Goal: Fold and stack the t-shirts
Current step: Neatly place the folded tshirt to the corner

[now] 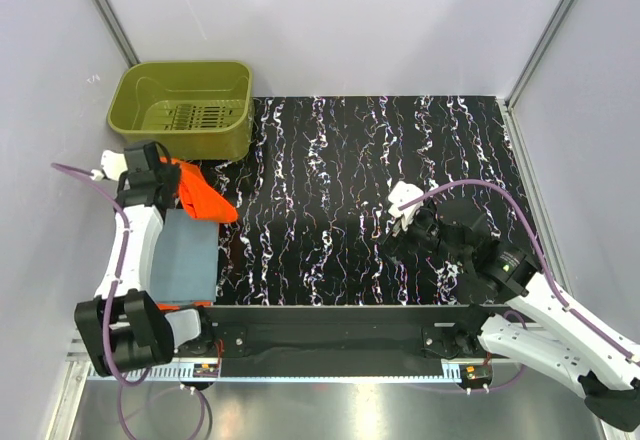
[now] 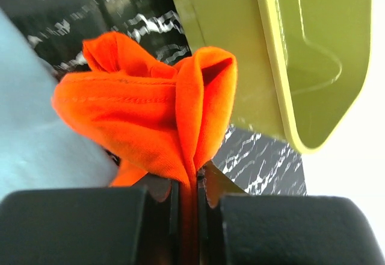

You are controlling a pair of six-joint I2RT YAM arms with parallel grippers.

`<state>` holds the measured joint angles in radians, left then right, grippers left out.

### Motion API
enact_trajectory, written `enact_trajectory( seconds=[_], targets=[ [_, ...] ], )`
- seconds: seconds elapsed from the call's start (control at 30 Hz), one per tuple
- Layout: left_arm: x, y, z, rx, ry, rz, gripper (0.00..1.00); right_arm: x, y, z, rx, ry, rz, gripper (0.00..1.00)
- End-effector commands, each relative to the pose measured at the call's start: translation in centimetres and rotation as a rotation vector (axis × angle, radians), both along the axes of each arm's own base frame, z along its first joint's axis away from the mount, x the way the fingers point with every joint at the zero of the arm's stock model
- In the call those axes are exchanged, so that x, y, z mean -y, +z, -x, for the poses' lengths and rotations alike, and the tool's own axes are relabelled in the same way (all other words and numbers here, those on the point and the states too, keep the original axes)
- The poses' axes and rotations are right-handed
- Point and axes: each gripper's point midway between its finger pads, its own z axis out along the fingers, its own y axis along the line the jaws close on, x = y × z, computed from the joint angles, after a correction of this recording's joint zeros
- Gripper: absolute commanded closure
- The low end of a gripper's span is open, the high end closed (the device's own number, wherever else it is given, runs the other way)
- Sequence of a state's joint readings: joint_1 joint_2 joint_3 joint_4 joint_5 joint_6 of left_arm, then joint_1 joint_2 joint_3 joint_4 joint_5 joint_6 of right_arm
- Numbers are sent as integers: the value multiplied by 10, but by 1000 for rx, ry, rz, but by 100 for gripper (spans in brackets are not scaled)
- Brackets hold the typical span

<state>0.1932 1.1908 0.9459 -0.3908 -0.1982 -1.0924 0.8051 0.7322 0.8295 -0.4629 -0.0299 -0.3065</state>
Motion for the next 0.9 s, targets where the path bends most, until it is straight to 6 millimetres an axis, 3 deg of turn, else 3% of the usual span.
enact_trajectory(
  seconds=[0.0, 0.27, 0.53, 0.73, 0.87],
  targets=[
    [-21, 24, 3, 77, 36, -36, 100, -4, 4, 6, -5, 27, -24, 0],
    [-44, 31, 13, 85, 52, -49, 100, -6, -3, 6, -25, 31, -13, 0],
    [-49, 17, 26, 49, 38, -55, 100, -6, -7, 6, -32, 34, -7, 0],
    [-55, 0, 56, -14, 83, -57, 100, -7, -8, 8, -37, 40, -11, 0],
    [-56, -27, 82, -77, 142, -25, 97, -11, -10, 10, -51, 61, -9, 0]
  ],
)
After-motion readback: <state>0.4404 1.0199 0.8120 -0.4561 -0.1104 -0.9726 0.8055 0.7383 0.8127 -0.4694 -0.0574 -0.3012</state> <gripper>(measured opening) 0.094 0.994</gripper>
